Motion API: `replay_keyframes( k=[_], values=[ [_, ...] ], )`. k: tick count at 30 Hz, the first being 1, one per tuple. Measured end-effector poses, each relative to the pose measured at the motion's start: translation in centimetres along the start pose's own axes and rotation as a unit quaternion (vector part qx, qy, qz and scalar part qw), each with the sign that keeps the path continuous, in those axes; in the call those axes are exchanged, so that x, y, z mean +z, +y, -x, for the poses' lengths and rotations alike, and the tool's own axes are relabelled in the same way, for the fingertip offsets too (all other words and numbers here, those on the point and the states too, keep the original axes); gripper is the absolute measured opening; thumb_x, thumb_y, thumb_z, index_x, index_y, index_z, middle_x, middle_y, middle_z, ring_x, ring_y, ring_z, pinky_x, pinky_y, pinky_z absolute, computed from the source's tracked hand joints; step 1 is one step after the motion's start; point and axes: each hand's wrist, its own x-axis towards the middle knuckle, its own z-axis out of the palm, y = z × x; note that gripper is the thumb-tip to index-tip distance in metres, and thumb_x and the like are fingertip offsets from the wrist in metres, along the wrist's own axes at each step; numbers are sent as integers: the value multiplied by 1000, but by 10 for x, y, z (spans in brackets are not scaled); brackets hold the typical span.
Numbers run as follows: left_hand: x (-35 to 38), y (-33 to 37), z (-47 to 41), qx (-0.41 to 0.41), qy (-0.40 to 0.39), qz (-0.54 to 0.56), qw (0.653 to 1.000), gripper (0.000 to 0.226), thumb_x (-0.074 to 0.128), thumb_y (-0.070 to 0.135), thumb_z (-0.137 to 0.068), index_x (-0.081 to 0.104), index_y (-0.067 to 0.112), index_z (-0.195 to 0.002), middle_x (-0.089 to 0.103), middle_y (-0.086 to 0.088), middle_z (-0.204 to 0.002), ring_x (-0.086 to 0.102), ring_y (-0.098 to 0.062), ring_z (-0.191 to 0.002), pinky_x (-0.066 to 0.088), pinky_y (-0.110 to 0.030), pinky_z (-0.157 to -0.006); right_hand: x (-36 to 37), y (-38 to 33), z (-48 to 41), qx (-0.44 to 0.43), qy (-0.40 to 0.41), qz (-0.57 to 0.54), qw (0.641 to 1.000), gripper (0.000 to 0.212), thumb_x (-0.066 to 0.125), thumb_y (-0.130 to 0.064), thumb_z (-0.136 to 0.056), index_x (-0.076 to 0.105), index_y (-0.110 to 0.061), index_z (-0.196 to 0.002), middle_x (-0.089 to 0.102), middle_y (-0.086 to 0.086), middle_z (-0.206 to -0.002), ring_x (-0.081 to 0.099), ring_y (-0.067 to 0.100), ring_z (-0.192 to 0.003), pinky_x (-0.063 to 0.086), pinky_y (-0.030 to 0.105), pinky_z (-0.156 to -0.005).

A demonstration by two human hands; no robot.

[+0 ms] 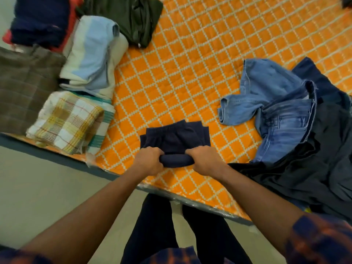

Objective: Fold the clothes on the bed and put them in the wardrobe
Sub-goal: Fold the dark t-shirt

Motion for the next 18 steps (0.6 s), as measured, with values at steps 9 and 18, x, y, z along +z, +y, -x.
replay_keyframes(
  k=[9,18],
  values=[
    [-214,-18,-8,-38,32,298,953,11,63,16,-49,55,14,-57,55,-4,-65,51,-24,-67,37,-33,-60,-267,27,-67,-20,0,39,999,17,53,-12,-84,59,-24,-73,58,-1,-74,55,25,-73,46,37,-68],
    [-391,-81,-51,1,441,278,854,30,57,11,-74,74,24,-94,72,-5,-84,68,-28,-89,54,-36,-74,-490,-3,-164,1,328,116,938,44,50,-28,-78,74,-32,-115,71,7,-119,62,33,-116,40,47,-102]
  ],
)
